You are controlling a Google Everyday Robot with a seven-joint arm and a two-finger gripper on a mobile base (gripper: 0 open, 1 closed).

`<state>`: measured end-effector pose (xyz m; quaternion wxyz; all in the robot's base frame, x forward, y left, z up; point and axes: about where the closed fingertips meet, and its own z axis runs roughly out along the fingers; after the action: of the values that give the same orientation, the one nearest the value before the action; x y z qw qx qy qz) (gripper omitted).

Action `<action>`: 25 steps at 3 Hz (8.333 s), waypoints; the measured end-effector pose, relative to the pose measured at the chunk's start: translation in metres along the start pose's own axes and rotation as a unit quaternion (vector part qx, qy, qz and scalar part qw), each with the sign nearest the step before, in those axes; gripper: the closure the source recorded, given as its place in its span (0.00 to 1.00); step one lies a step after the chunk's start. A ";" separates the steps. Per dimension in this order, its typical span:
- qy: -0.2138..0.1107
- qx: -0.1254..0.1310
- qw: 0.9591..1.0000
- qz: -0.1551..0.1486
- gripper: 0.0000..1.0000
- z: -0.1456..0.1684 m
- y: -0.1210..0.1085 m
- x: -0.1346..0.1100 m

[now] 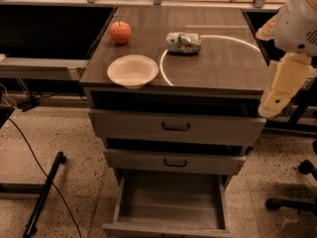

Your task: Place apple into bottom drawer

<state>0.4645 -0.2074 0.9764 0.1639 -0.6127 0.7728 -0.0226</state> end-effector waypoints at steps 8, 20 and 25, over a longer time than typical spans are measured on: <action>-0.288 0.044 0.954 0.066 0.00 0.117 -0.231 -0.251; -0.415 -0.020 0.906 0.078 1.00 0.179 -0.241 -0.327; -0.395 -0.022 0.915 0.084 1.00 0.079 -0.010 -0.215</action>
Offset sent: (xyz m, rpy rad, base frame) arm 0.2106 0.1814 -0.0176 0.2878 0.0126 0.3575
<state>0.5384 0.0079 0.9527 0.4435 -0.5082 0.6939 0.2520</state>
